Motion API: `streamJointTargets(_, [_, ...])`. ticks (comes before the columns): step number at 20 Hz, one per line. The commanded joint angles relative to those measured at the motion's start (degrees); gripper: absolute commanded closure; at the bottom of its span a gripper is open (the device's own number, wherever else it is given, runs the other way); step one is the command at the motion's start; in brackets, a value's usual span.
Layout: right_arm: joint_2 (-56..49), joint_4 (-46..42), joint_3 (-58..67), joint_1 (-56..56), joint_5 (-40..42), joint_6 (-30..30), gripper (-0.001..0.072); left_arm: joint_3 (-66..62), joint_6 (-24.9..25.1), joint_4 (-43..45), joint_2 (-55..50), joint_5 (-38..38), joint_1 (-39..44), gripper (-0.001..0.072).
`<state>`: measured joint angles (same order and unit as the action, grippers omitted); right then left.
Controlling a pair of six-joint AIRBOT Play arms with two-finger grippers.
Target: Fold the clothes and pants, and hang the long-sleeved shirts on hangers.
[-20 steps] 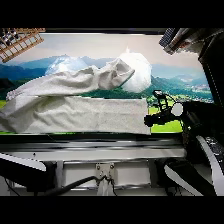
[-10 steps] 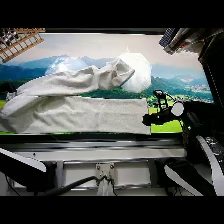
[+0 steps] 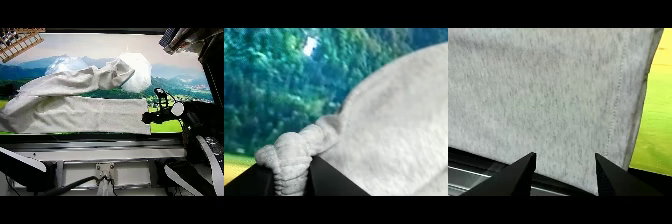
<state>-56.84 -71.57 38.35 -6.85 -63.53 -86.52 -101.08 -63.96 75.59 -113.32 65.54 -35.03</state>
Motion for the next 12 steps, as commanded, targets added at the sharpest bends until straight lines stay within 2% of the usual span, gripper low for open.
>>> streamJointTargets(1, [0.0,0.0,0.0,0.0,1.1,0.0,0.0286,-0.8,1.4,-0.9,3.6,-6.2,0.0,0.0675])
streamJointTargets(4, [-0.1,-0.9,0.0,0.0,5.8,0.0,0.0285,-0.9,1.3,-0.9,8.0,-15.8,0.4,0.0675])
streamJointTargets(6, [-1.1,-1.2,0.4,0.1,11.8,-2.8,0.0283,-0.9,1.3,-0.9,9.9,-19.5,0.9,0.0675])
streamJointTargets(9, [-7.7,-0.3,5.1,0.1,20.0,-6.1,0.0275,-0.9,1.4,-0.9,10.4,-18.4,1.8,0.0675])
streamJointTargets(12, [-19.5,0.0,16.7,1.0,20.8,-5.5,0.0237,-0.9,1.3,-0.9,10.5,-17.5,2.6,0.0675])
